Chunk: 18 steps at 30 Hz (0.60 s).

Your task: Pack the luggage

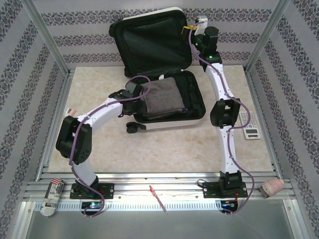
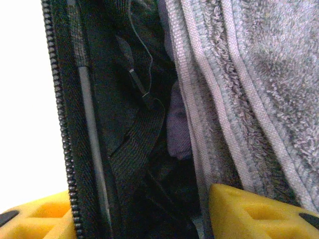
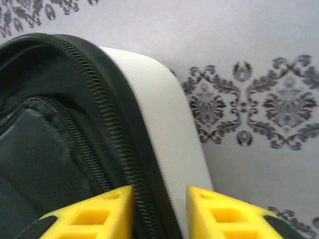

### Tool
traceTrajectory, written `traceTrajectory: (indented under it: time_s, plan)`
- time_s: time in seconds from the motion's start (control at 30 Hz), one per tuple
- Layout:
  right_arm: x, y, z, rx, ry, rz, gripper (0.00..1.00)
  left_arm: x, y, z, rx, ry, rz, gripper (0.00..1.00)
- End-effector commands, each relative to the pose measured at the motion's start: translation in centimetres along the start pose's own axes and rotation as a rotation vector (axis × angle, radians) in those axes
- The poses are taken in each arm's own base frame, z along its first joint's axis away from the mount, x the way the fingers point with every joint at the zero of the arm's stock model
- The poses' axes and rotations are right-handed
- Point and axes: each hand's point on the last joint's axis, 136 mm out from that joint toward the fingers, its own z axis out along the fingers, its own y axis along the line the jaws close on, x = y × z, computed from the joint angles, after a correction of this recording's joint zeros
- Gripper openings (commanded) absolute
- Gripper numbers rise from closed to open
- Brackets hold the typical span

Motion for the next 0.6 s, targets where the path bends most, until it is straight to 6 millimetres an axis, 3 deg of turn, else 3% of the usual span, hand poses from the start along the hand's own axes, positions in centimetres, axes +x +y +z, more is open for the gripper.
traceTrajectory:
  time_s: [0.0, 0.23, 0.57]
  plan:
    - [-1.1, 0.9, 0.0, 0.003, -0.023, -0.076, 0.24, -0.6, -1.3, -0.6, 0.023, -0.019, 0.006, 0.56]
    - [-1.0, 0.2, -0.7, -0.011, 0.016, -0.055, 0.00, -0.6, -1.1, -0.4, 0.002, -0.024, 0.008, 0.56]
    - [-4.1, 0.6, -4.3, -0.111, -0.049, -0.035, 0.00, -1.2, -0.9, -0.1, -0.005, -0.053, -0.005, 0.56]
